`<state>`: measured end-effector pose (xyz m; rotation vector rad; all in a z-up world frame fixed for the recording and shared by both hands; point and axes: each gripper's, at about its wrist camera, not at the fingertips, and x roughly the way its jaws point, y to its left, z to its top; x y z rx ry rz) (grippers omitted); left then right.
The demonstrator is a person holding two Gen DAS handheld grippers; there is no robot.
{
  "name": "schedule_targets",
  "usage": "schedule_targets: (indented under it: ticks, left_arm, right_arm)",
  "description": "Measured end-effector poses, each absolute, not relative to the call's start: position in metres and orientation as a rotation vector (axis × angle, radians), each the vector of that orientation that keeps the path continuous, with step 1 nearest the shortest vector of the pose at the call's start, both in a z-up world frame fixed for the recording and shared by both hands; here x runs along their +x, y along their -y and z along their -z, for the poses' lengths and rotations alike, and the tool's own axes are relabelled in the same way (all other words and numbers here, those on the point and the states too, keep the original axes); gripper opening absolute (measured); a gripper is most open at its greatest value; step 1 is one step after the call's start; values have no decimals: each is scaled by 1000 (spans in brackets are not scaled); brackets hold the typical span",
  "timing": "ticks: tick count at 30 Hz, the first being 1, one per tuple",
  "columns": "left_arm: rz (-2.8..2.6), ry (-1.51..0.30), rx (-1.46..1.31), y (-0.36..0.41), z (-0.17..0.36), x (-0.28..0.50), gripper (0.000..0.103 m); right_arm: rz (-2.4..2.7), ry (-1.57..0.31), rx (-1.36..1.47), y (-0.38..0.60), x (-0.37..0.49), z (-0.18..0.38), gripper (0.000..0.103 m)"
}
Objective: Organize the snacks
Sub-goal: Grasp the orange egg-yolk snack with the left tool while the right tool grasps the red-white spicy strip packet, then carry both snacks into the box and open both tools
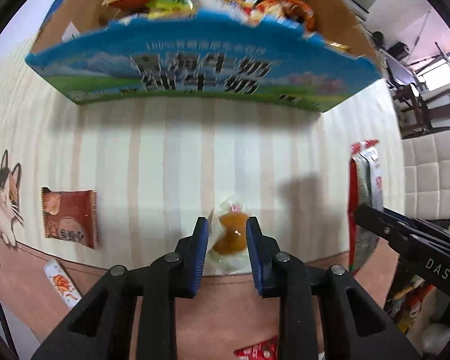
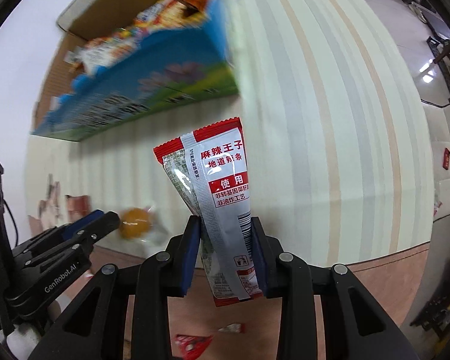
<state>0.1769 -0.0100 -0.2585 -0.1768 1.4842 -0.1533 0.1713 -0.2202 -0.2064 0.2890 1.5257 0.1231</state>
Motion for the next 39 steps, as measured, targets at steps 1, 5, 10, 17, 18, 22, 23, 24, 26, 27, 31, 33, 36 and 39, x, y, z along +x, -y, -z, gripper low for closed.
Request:
schedule_targets:
  ticks: [1,5,10,17,18,22,23,24,26,27,31,33,36,39]
  left_arm:
    - [152,-1468,-178,8,250,176,22]
    - [216,-1497,-160,-3,245,184,23]
    - [303,-1626,-230,7,260,189,37]
    - [307,-1739,-55,31,295,182,43]
    - [309,-1745,-32,35,299,181,44]
    - [289,-1729,11,40,304,178,44]
    - [276,-1708,19,40,302,178,43]
    - [270,-1697,3,39,301,179,40]
    - [282,-1686,-32,36,297,179,39]
    - [279,-1685,-25,37,296,176,39]
    - [277,-1655,-29,35,279,168,39]
    - [288,-1639,-49,31,260,166,39]
    - [295,-1570,-116,16,215,161,39]
    - [282,-1476,-194,-3,161,178,39]
  right_arm:
    - [-136,-1517,295,220,170,201,35]
    - [-164,-1483,283,222,186,184,35]
    - [-165,-1493,292,215,188,191,35]
    - [-123,-1528,309,226,179,214,35]
    - [-117,-1532,313,227,177,216,35]
    - [-101,-1535,312,227,173,219,35]
    - [-98,-1533,310,228,172,219,35]
    - [-97,-1533,310,228,171,220,35]
    - [-95,-1533,309,229,170,219,35]
    - [-92,-1531,306,229,169,219,35]
    - [-96,-1526,314,231,169,215,35]
    - [-104,-1522,329,231,170,210,35]
    - [-128,-1499,370,232,174,195,35]
    - [-173,-1458,436,230,184,169,35]
